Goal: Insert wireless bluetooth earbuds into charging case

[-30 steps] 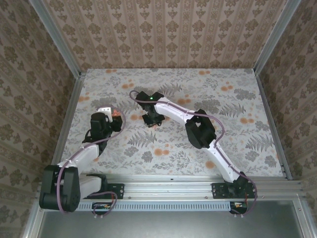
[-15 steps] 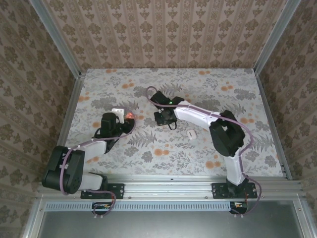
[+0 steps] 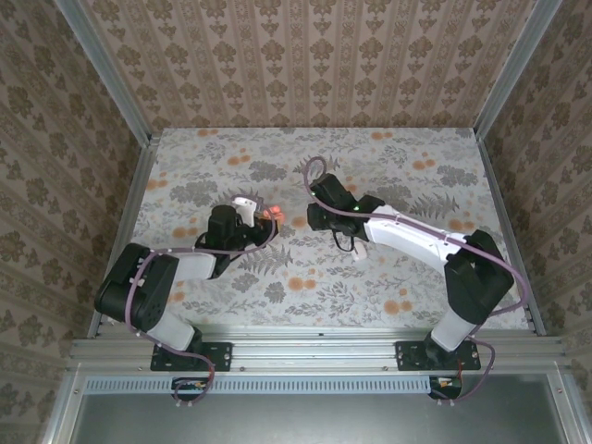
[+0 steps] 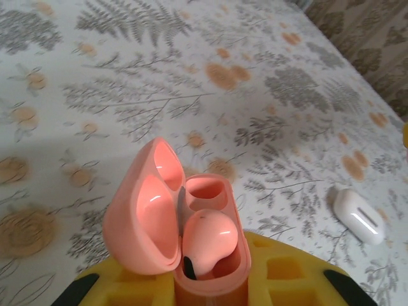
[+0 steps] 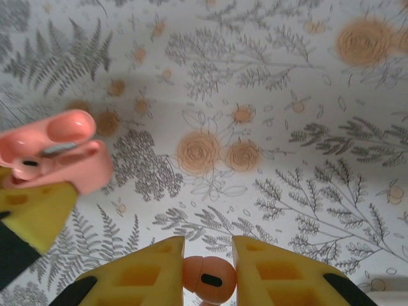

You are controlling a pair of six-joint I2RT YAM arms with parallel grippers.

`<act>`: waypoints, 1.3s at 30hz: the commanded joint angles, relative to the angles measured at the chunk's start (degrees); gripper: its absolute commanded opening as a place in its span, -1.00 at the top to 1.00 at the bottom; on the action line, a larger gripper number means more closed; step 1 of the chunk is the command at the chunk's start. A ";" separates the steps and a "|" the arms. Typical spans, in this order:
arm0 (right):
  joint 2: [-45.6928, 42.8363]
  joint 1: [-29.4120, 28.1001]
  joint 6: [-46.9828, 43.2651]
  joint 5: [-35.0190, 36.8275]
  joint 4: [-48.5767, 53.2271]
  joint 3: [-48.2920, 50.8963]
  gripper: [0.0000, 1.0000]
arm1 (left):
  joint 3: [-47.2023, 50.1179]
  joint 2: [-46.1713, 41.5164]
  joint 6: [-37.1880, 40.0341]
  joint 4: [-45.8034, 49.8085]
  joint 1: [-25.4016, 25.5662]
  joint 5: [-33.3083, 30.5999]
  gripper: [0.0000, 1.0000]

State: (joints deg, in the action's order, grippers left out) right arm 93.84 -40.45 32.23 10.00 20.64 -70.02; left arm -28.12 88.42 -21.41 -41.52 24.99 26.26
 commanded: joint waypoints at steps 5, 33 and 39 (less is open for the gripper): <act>-6.43 -0.07 0.04 2.29 -10.20 5.64 0.53 | -1.50 0.37 0.58 -7.56 2.30 5.83 0.68; -10.57 -3.56 -8.06 1.07 -33.49 15.70 0.53 | -0.44 -6.22 15.99 -9.04 8.23 7.80 0.68; -10.43 -3.93 -8.64 1.72 -33.74 15.97 0.53 | -0.46 -6.93 15.39 -9.11 8.27 6.93 0.68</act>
State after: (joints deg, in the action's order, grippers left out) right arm 84.25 -43.94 25.15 10.74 -10.79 -54.74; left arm -28.32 83.07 -7.55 -50.50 33.04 33.82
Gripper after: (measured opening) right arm 0.237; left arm 0.220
